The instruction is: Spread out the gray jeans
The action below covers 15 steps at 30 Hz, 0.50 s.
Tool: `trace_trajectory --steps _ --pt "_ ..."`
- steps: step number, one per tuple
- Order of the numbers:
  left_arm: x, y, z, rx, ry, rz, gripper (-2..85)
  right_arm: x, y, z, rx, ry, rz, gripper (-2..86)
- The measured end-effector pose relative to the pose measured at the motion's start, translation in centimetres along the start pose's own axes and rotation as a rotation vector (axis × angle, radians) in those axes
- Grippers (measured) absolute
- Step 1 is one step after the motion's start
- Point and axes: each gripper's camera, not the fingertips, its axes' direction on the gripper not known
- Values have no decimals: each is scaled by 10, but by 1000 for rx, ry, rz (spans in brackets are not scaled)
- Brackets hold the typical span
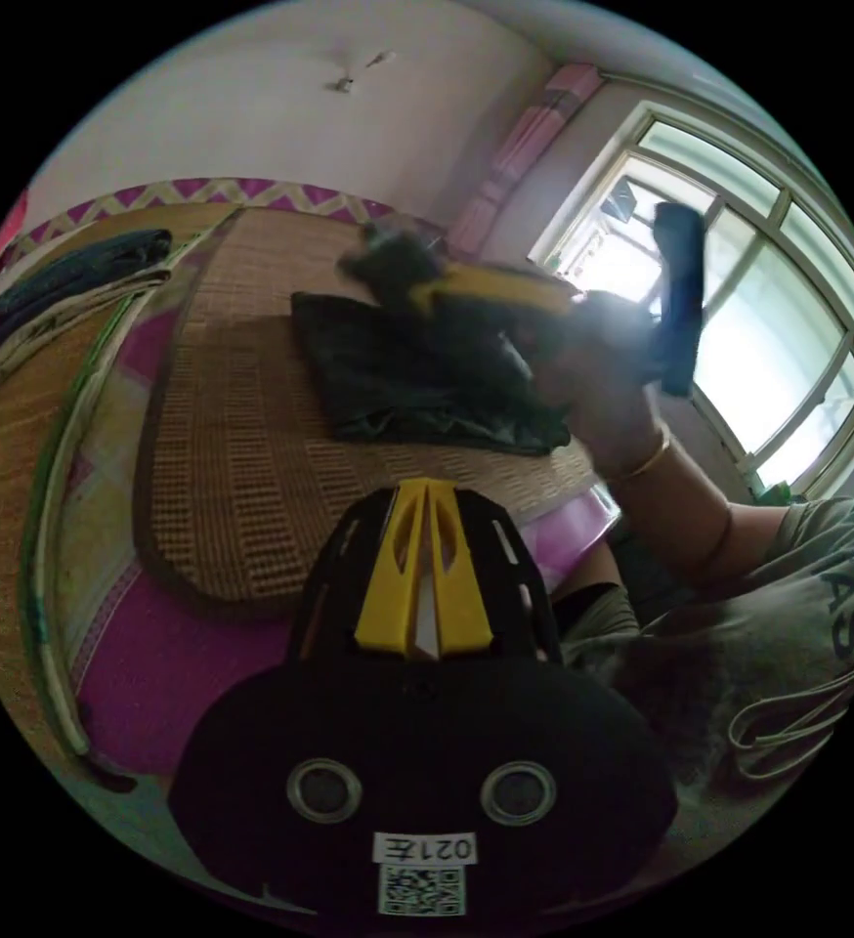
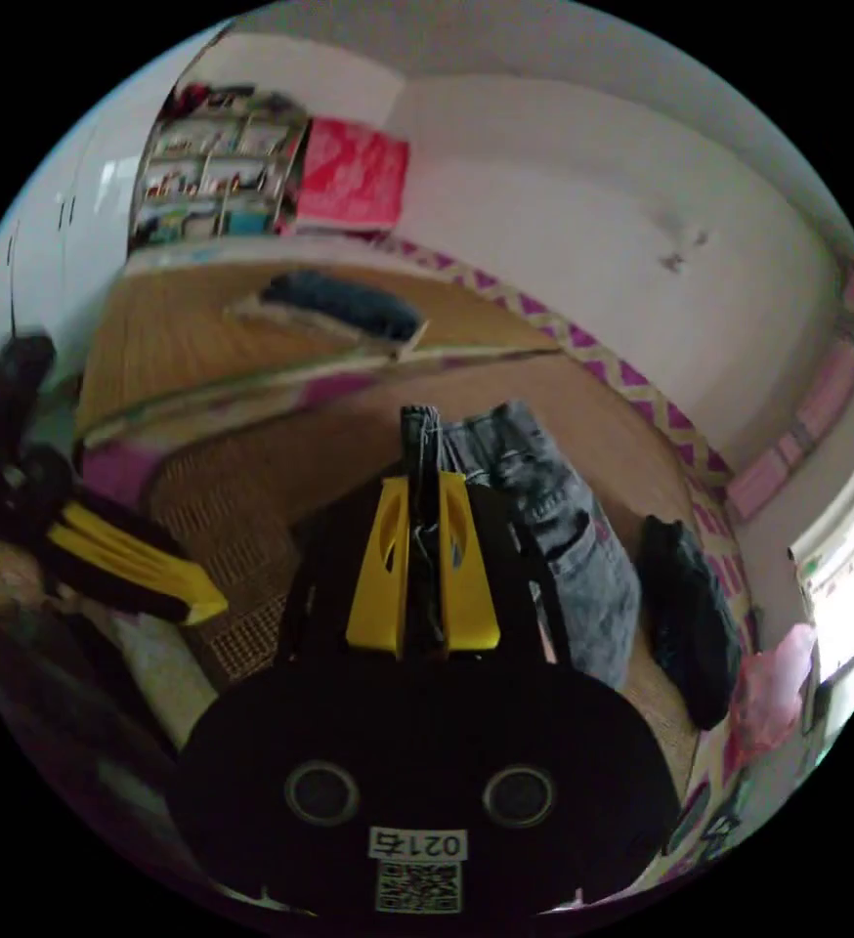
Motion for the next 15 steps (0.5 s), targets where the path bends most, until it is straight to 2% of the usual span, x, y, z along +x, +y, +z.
trace_trajectory --steps 6,10,12,14,15 --pt "-41 -3 -20 46 -30 -34 -9 0 -15 -21 131 49 62 45" --pt "-58 -20 -20 89 -15 -47 -8 -23 -15 26 -3 9 -64 46" --pt "-71 -34 -20 128 -5 -57 -6 -21 -5 33 61 8 -35 51" --pt "-82 -46 -20 158 -1 -79 1 -12 -5 31 41 -74 -46 60" --pt "-91 -56 -18 165 1 -93 9 1 -4 29 -7 -189 -55 68"
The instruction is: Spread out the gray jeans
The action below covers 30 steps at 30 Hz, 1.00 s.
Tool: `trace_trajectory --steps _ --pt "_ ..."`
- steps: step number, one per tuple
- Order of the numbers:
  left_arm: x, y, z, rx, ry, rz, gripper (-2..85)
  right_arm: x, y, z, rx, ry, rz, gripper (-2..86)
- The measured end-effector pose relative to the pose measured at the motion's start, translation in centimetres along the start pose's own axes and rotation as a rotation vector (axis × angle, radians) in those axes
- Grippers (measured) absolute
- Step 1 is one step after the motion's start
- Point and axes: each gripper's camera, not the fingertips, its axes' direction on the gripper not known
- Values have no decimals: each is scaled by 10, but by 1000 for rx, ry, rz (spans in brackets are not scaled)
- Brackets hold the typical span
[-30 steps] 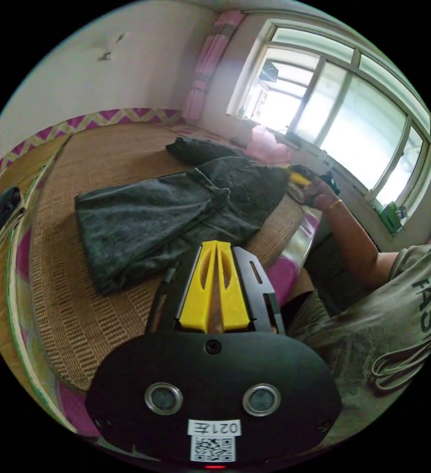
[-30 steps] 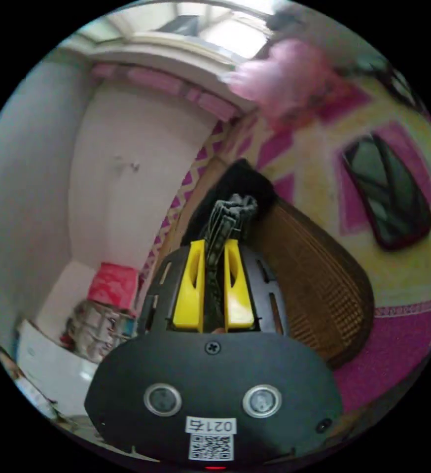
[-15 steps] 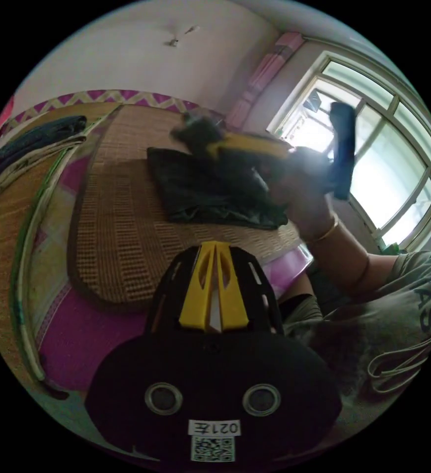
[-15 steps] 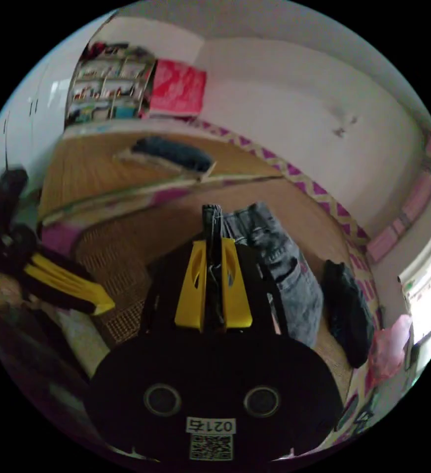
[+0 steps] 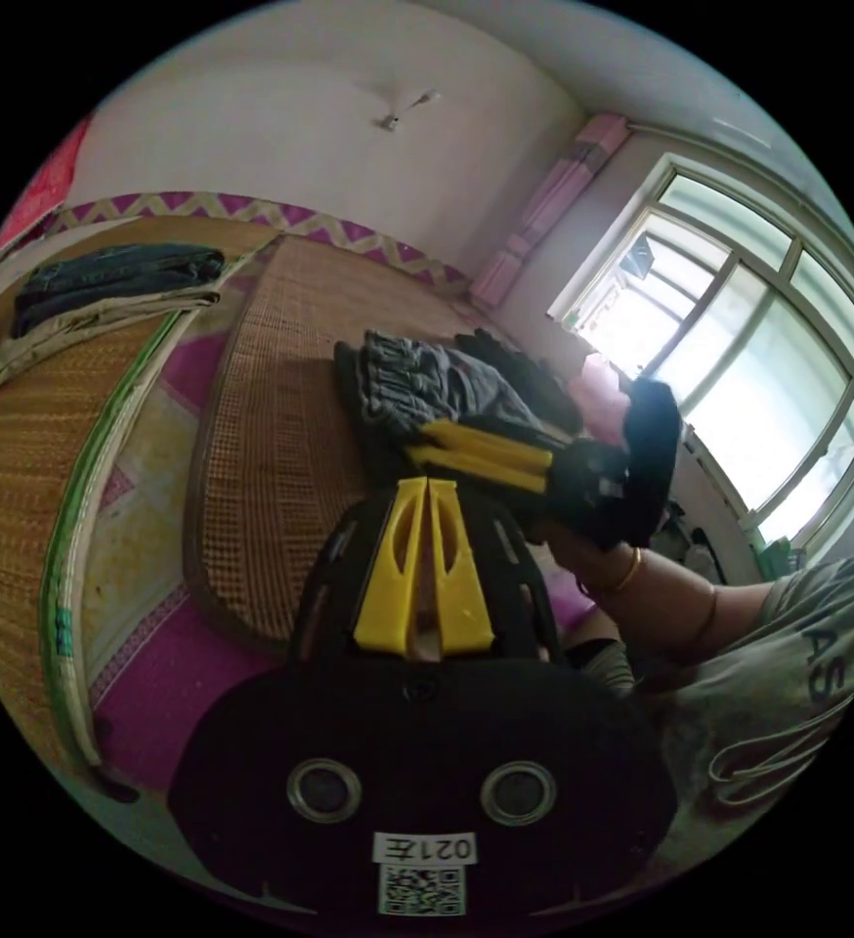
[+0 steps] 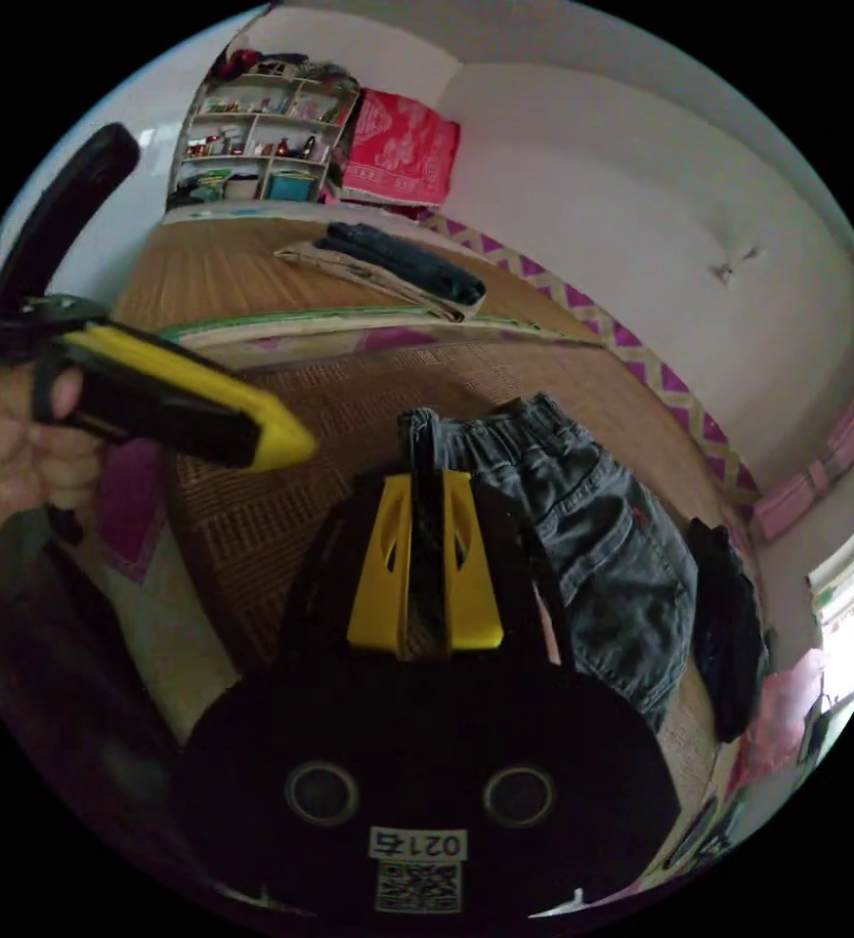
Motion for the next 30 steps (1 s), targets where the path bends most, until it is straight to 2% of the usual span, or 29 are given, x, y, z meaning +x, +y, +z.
trace_trajectory --steps 2,3,5,8,10,12,15,20,22,25,30 --pt "-13 -16 6 0 15 -13 39 32 9 -16 -18 -212 32 84" --pt "-22 -27 11 -3 26 -30 52 63 21 -32 32 -289 110 82" --pt "-37 -42 18 4 43 -57 70 114 46 -54 102 -250 286 87" --pt "-64 -69 30 5 6 -121 95 202 95 -65 122 -57 602 106" --pt "-85 -85 41 -35 4 -172 117 251 125 -53 89 -84 753 120" --pt "-115 -102 63 -125 91 -250 136 307 163 -20 46 -293 910 133" --pt "-137 -115 85 -215 153 -284 144 345 192 26 19 -550 1011 139" --pt "-147 -139 103 -340 187 -251 106 376 190 61 32 -717 1013 127" --pt "-153 -144 107 -355 223 -247 81 381 182 71 10 -713 999 110" --pt "-156 -151 99 -321 250 -251 60 389 177 76 -17 -689 964 85" --pt "-93 -200 67 -220 274 -39 50 410 168 36 111 -727 867 65"
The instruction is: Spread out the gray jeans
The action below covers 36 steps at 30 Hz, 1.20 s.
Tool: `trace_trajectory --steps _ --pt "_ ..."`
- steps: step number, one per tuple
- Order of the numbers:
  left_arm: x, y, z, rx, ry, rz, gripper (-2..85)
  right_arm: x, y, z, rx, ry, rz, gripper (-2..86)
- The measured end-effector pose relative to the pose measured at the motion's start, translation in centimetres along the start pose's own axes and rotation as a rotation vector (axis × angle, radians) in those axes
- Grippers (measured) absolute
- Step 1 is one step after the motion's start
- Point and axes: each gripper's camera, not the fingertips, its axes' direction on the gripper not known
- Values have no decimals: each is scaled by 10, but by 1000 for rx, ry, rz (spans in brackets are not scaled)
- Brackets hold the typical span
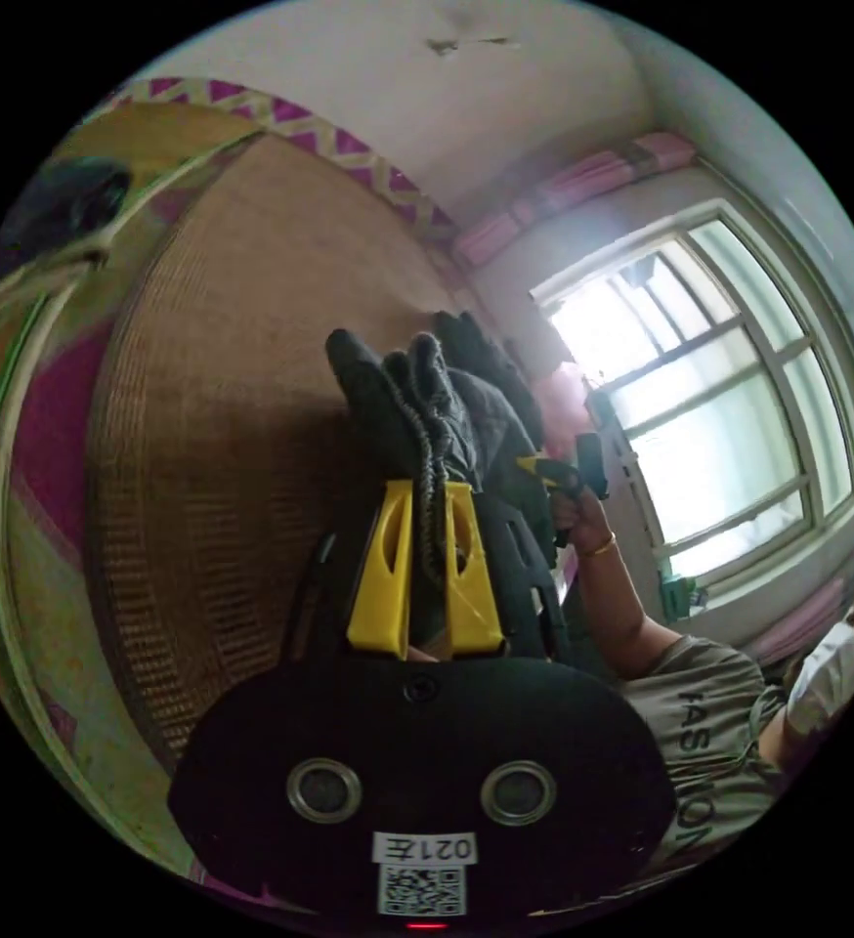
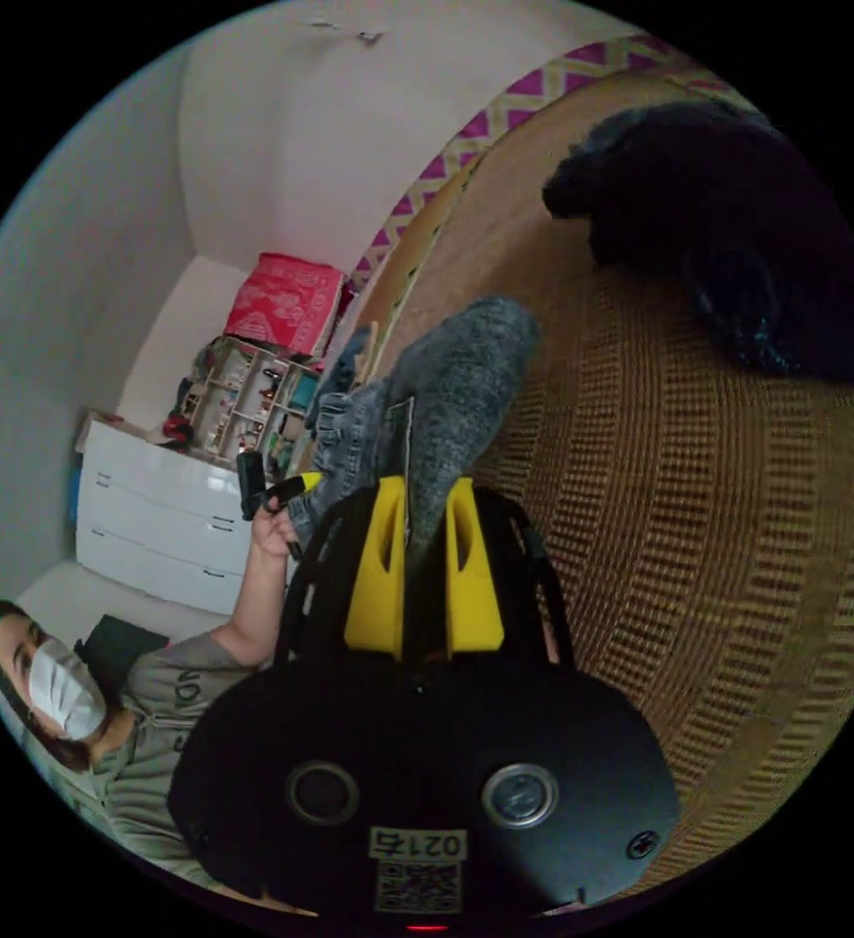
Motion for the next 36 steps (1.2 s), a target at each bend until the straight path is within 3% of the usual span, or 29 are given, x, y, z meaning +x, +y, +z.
trace_trajectory --steps 6,12,17,20,25,31,36 --pt "75 -109 45 39 62 112 49 -30 -50 -127 206 147 -108 65" --pt "115 -195 122 37 80 72 55 -24 -120 -210 325 410 -33 73" --pt "103 -171 139 77 -144 99 45 26 -150 -184 230 723 146 112" --pt "97 -137 119 50 -143 148 18 21 -136 -171 280 749 95 109" --pt "106 -64 52 64 -298 271 -7 -40 -115 -107 231 648 -141 101" --pt "112 55 -57 105 -531 352 -8 -146 -92 52 138 456 -566 104" --pt "76 164 -162 174 -932 237 22 -238 -86 222 106 420 -875 116"
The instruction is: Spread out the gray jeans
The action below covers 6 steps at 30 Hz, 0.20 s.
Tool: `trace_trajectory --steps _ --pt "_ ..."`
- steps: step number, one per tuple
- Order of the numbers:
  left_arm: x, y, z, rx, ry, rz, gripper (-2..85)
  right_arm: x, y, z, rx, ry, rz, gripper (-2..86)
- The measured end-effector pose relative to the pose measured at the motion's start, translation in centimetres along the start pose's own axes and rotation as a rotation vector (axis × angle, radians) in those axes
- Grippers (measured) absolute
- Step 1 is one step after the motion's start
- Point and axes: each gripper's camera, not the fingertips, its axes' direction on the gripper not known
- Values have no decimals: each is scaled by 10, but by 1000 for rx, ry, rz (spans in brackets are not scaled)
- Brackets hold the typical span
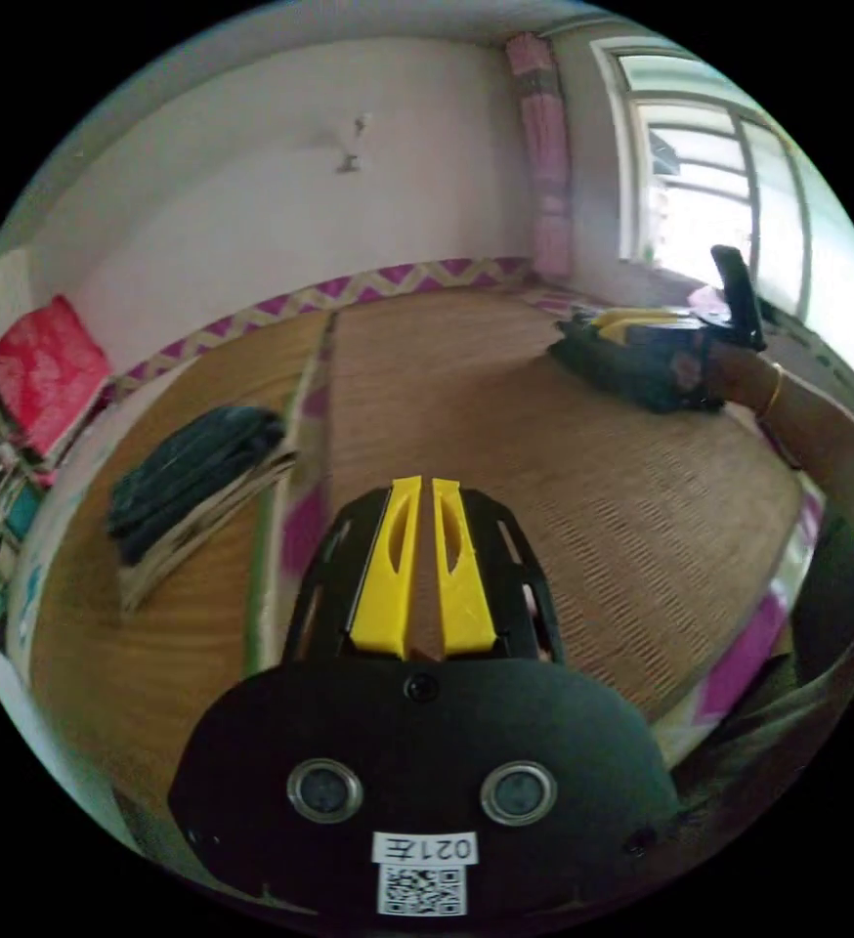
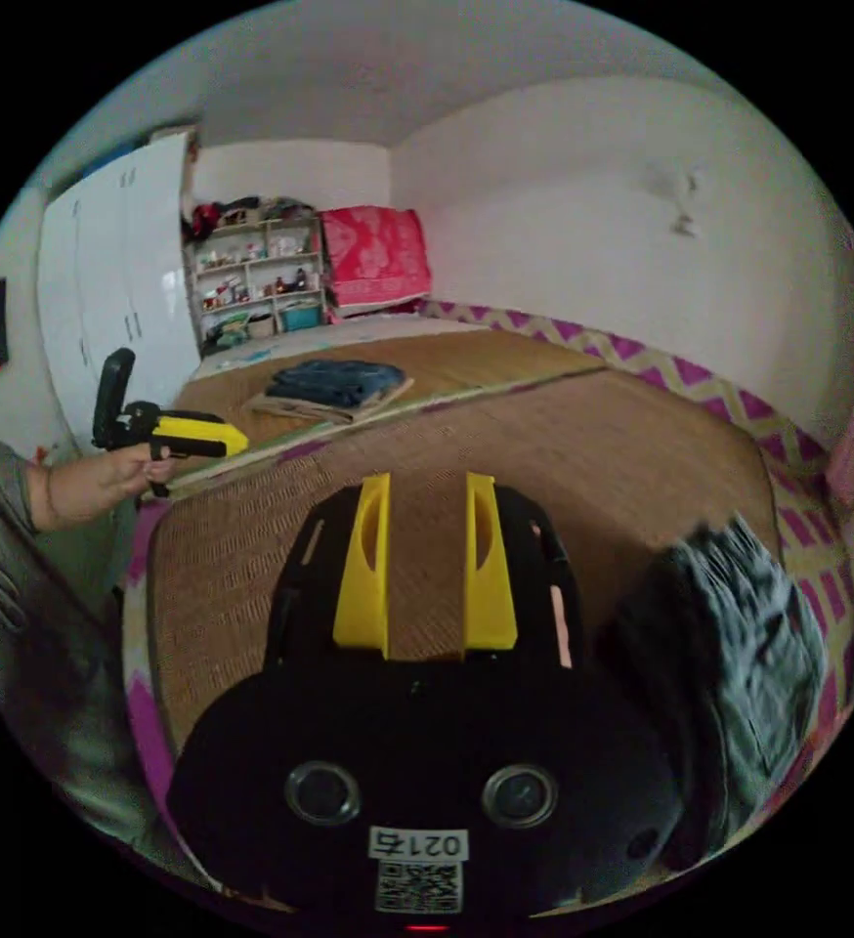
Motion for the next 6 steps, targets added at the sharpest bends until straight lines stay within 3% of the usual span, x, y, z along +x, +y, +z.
trace_trajectory --steps 6 --pt "-121 100 -32 -152 -40 -272 89 -130 -114 142 -85 -62 -281 131"
